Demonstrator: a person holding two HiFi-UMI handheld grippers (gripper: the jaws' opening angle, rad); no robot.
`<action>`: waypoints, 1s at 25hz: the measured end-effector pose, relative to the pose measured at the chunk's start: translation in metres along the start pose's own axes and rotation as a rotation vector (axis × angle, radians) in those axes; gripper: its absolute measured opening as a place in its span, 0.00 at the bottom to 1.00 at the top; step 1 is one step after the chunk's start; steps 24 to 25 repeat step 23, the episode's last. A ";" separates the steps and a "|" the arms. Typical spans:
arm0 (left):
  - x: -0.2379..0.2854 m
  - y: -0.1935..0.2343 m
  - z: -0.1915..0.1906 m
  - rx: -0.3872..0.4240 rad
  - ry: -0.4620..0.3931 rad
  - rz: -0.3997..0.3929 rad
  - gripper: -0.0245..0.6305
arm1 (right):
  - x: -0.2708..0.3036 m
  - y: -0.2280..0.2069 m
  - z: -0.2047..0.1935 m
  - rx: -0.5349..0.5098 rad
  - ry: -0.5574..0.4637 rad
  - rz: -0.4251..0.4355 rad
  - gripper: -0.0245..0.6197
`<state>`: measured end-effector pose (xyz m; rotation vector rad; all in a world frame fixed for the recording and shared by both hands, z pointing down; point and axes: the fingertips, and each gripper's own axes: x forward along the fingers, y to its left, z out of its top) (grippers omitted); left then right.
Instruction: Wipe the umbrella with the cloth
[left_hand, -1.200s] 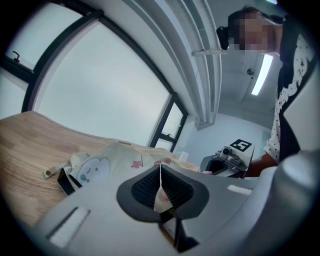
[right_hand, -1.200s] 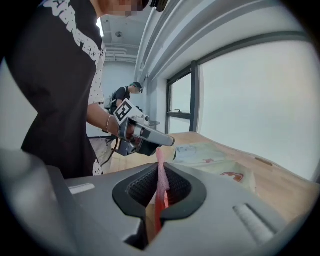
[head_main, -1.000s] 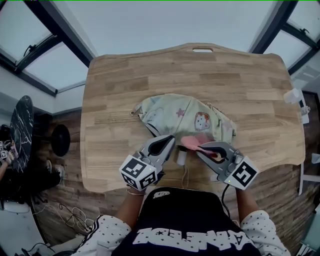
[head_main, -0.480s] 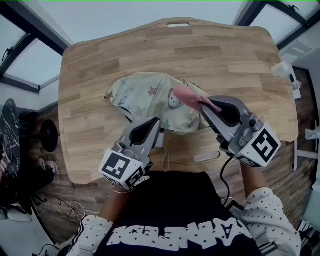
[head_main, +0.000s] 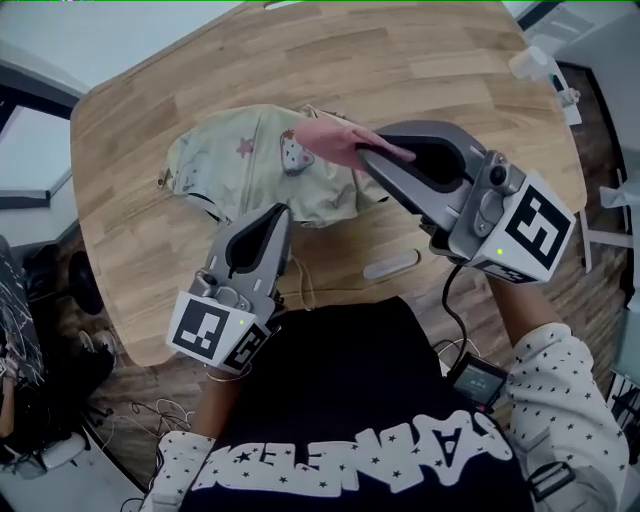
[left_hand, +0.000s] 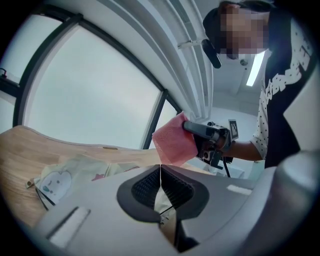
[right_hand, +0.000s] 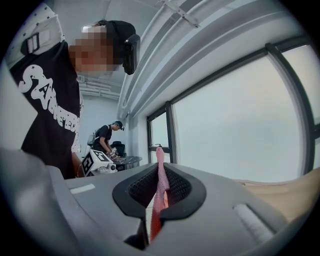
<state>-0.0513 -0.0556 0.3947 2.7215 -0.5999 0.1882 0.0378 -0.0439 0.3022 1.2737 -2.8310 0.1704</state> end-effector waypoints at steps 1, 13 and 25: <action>0.000 0.000 0.001 0.001 -0.002 0.000 0.04 | -0.001 0.001 0.000 -0.005 0.006 0.001 0.07; -0.003 0.005 0.014 0.011 -0.041 0.016 0.04 | 0.010 0.007 -0.006 -0.009 0.006 -0.008 0.07; -0.012 0.009 0.018 -0.001 -0.056 0.017 0.04 | 0.017 0.016 -0.004 -0.006 0.001 -0.011 0.07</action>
